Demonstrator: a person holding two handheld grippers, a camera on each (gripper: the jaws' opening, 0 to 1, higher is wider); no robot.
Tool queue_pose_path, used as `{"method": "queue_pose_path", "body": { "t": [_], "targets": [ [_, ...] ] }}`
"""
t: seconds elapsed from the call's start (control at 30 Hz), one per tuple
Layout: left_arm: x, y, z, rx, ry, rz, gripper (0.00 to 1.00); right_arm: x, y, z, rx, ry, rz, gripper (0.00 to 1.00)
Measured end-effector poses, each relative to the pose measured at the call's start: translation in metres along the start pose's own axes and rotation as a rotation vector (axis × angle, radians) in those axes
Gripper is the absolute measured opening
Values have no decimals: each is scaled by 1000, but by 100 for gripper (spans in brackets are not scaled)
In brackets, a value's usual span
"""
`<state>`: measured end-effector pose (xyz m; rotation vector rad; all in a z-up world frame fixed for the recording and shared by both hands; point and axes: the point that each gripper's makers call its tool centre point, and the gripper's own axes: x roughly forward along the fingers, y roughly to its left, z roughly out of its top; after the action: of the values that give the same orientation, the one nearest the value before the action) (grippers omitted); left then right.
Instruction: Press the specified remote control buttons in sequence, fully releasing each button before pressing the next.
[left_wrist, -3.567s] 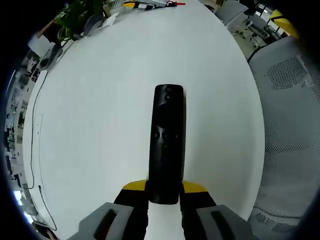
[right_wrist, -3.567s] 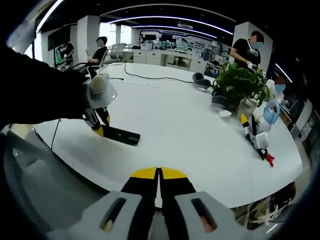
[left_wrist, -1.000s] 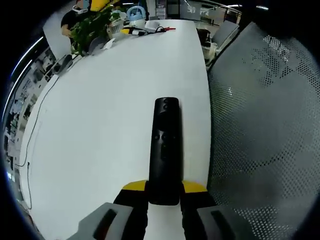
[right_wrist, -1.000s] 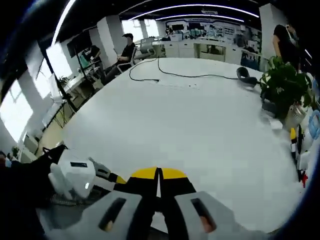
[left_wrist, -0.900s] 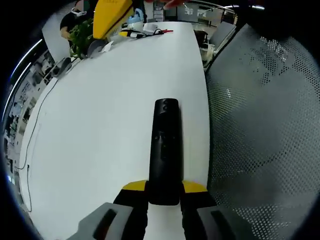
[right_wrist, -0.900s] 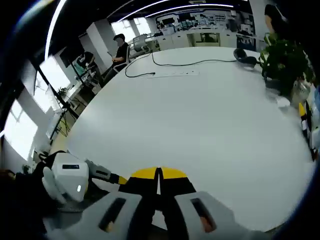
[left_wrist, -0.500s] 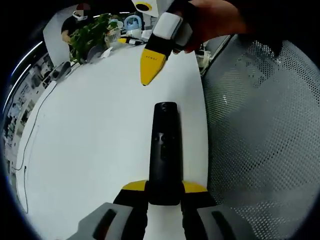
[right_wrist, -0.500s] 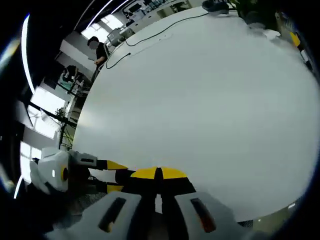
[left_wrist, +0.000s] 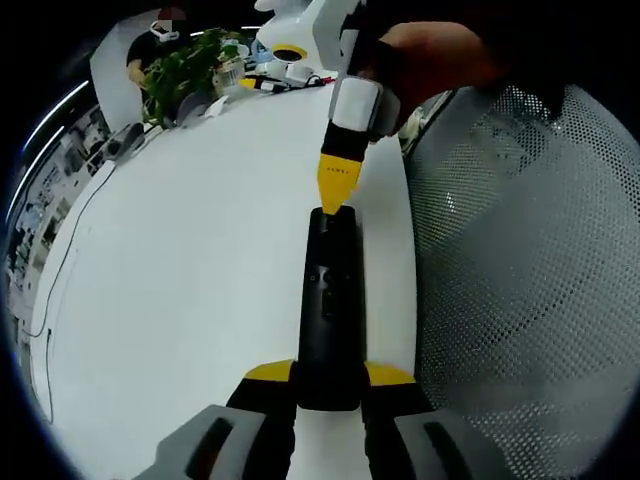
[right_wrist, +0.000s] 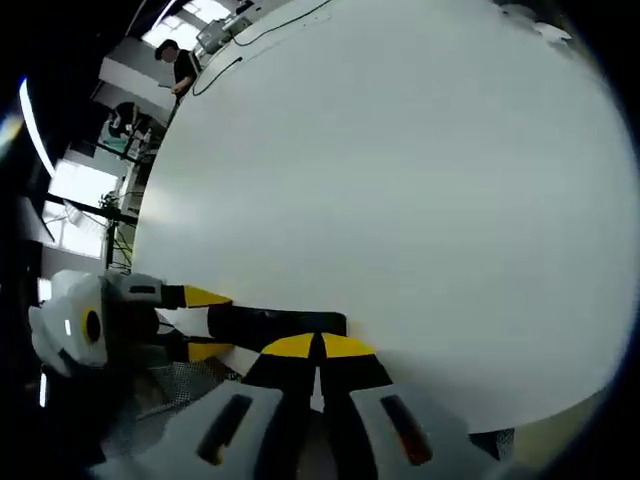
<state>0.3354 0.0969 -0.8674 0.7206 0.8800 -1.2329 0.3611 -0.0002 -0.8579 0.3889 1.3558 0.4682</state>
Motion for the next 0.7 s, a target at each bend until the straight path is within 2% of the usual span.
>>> {"method": "queue_pose_path", "body": {
  "t": [0.1, 0.27, 0.7],
  "targets": [
    [0, 0, 0, -2, 0, -1, 24, -1, 1, -1, 22, -2, 9, 0],
    [0, 0, 0, -5, 1, 0, 24, 0, 1, -2, 1, 5, -10, 0],
    [-1, 0, 0, -1, 4, -2, 25, 2, 0, -3, -144, 41, -94, 0]
  ]
}}
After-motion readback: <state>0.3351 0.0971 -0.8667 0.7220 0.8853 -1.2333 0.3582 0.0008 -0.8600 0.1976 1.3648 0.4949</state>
